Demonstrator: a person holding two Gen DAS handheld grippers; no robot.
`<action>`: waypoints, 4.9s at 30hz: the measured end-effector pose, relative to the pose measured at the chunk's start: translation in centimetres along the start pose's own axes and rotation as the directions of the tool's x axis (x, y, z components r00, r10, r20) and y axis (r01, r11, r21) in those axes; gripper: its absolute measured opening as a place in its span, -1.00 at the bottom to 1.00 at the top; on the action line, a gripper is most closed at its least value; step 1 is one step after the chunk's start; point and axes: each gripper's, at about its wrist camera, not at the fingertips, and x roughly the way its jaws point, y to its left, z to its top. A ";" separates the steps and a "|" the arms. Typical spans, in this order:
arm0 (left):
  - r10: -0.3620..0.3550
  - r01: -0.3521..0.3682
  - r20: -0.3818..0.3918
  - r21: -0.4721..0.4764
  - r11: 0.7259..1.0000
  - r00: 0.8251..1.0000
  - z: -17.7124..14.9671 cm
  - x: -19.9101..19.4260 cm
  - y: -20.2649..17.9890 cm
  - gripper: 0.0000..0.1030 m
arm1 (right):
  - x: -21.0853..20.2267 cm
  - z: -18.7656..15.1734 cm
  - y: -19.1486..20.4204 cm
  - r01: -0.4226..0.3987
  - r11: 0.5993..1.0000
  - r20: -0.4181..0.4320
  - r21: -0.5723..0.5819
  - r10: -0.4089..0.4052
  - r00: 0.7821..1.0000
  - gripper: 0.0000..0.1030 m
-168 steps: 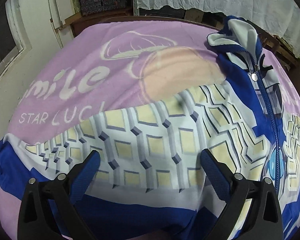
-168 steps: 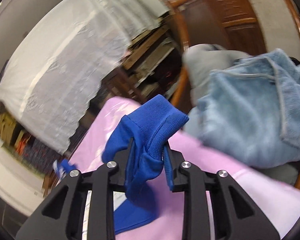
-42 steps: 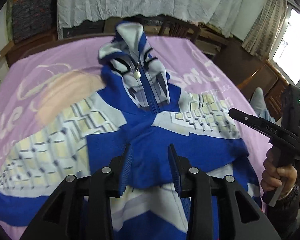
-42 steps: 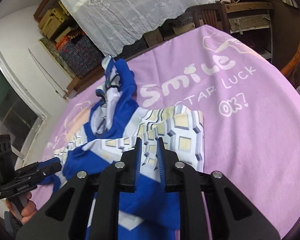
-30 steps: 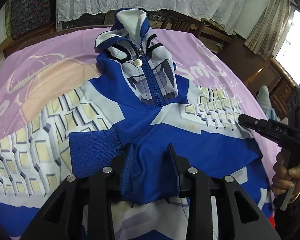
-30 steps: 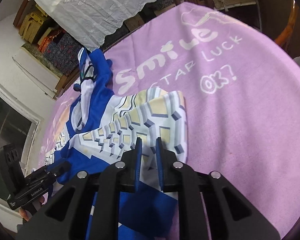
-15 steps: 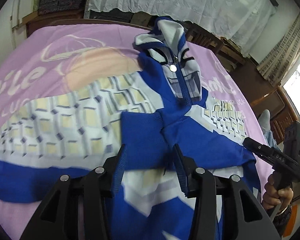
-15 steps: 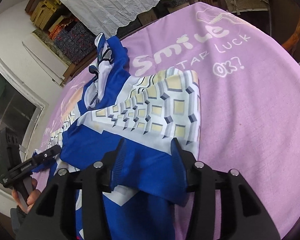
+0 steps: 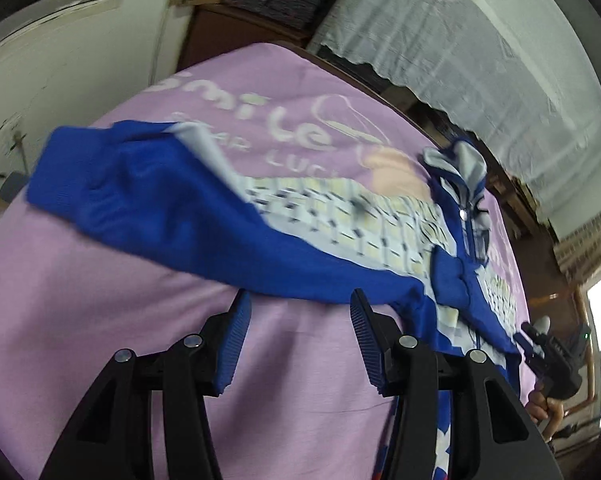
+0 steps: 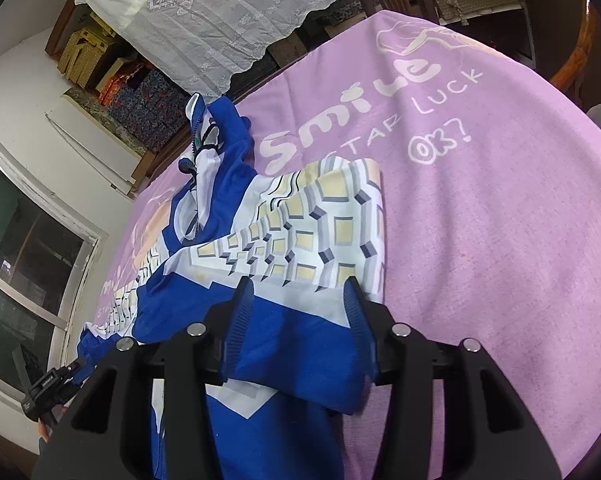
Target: Fold large clothes
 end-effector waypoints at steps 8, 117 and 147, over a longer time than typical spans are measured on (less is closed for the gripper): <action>0.027 -0.021 0.028 -0.208 0.978 0.999 1.6 -1.4 7.2 0.00 | 0.1 0.1 -0.4 0.002 1.000 -0.001 0.023 -0.002 1.000 -0.06; 0.299 -0.351 0.185 0.508 0.787 0.936 -0.6 12.1 -16.3 0.62 | -1.5 1.5 3.7 0.056 0.989 0.212 -0.134 -0.026 0.977 -0.94; 0.160 -0.145 0.038 0.666 0.732 0.986 -2.5 16.8 -23.3 0.76 | 7.5 -0.2 10.5 0.060 0.966 -0.034 -0.251 -0.071 0.997 -0.58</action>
